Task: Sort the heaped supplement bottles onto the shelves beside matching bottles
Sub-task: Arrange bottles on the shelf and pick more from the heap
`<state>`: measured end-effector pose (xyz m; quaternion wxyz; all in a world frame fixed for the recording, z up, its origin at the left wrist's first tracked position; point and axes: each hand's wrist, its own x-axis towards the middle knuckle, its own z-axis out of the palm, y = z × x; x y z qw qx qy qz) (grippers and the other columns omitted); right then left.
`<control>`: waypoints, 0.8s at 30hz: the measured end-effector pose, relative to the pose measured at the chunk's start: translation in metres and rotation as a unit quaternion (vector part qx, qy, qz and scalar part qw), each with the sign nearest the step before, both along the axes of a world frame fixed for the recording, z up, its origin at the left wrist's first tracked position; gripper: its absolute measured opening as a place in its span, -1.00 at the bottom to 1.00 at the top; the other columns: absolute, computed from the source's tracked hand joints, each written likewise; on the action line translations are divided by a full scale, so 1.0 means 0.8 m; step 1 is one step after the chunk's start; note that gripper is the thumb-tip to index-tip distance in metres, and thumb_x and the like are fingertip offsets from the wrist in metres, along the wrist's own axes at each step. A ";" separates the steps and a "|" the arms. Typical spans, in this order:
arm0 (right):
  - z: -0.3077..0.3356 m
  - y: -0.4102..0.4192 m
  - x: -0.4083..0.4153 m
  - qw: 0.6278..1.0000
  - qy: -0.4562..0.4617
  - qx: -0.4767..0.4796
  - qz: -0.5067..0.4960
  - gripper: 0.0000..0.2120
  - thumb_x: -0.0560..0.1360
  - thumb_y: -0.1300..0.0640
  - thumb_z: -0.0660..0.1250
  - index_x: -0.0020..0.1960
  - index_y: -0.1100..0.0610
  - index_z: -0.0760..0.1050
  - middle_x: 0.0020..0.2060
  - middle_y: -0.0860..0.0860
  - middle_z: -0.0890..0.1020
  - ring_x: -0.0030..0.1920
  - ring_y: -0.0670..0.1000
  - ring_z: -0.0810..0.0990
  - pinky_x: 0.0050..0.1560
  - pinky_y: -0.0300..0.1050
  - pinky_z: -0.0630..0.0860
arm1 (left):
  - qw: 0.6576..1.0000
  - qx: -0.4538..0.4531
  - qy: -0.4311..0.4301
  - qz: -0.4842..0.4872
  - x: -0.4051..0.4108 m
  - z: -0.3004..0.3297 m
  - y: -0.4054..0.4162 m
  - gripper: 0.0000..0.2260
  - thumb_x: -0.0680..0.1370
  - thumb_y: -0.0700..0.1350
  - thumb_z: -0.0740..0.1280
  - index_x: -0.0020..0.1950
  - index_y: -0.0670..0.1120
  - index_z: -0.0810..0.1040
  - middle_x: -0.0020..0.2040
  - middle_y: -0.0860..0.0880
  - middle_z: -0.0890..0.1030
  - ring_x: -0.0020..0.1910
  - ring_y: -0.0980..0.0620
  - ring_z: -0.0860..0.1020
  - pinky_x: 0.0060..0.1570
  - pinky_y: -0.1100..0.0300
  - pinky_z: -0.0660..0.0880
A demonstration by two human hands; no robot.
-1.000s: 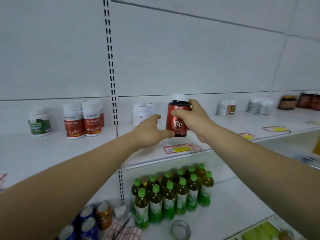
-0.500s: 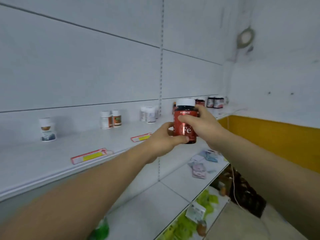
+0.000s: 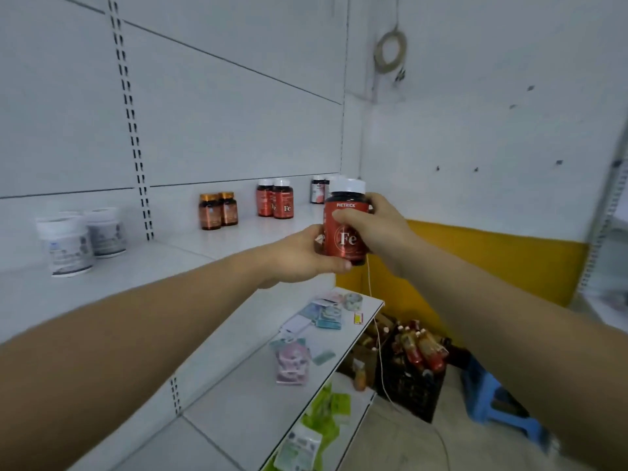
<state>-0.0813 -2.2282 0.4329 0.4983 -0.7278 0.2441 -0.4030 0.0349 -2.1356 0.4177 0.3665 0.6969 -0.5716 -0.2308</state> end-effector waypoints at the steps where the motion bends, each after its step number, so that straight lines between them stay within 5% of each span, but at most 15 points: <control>1: -0.002 -0.027 0.017 1.000 -0.001 -0.003 0.008 -0.57 0.44 0.10 0.43 0.23 0.02 0.33 -0.07 -0.08 0.54 -0.08 -0.06 0.57 -0.16 -0.16 0.54 | 1.000 0.011 -0.024 0.000 0.019 0.001 -0.024 -0.38 0.45 0.00 0.44 0.43 0.02 0.25 0.10 0.05 0.52 0.09 0.10 0.49 0.13 0.17 0.40; 4: 0.001 -0.103 0.075 0.999 0.012 -0.009 0.033 -0.58 0.45 0.12 0.43 0.20 0.00 0.31 -0.09 -0.12 0.53 -0.11 -0.10 0.57 -0.23 -0.21 0.51 | 0.995 0.037 -0.088 0.034 0.079 0.008 -0.097 -0.31 0.45 0.05 0.44 0.48 0.04 0.17 0.20 -0.01 0.51 0.15 0.03 0.50 0.19 0.12 0.42; 9: 0.008 -0.216 0.166 0.996 0.039 -0.020 0.074 -0.53 0.44 0.11 0.43 0.28 0.04 0.33 -0.06 -0.09 0.55 -0.12 -0.12 0.57 -0.29 -0.24 0.46 | 0.969 0.095 -0.173 0.148 0.161 0.015 -0.191 -0.27 0.50 0.14 0.35 0.55 -0.04 0.10 0.51 -0.07 0.22 0.43 -0.06 0.28 0.34 0.11 0.27; 16: -0.013 -0.363 0.289 0.988 0.057 -0.013 0.143 -0.48 0.33 0.10 0.48 0.22 0.05 0.35 0.06 -0.02 0.57 0.04 0.01 0.58 0.08 -0.02 0.54 | 0.900 0.261 -0.230 0.263 0.226 -0.008 -0.291 -0.25 0.53 0.36 0.03 0.55 -0.09 0.07 0.55 -0.07 0.12 0.49 -0.07 0.19 0.43 0.06 0.13; 24: -0.024 -0.479 0.366 0.958 0.073 -0.036 0.276 -0.41 0.40 0.16 0.45 0.35 0.05 0.27 0.08 -0.02 0.49 0.07 0.00 0.49 0.02 -0.11 0.40 | 0.829 0.323 -0.201 0.410 0.243 -0.027 -0.378 -0.21 0.49 0.43 -0.04 0.56 -0.04 -0.01 0.55 -0.15 0.05 0.52 -0.18 0.06 0.47 -0.09 0.05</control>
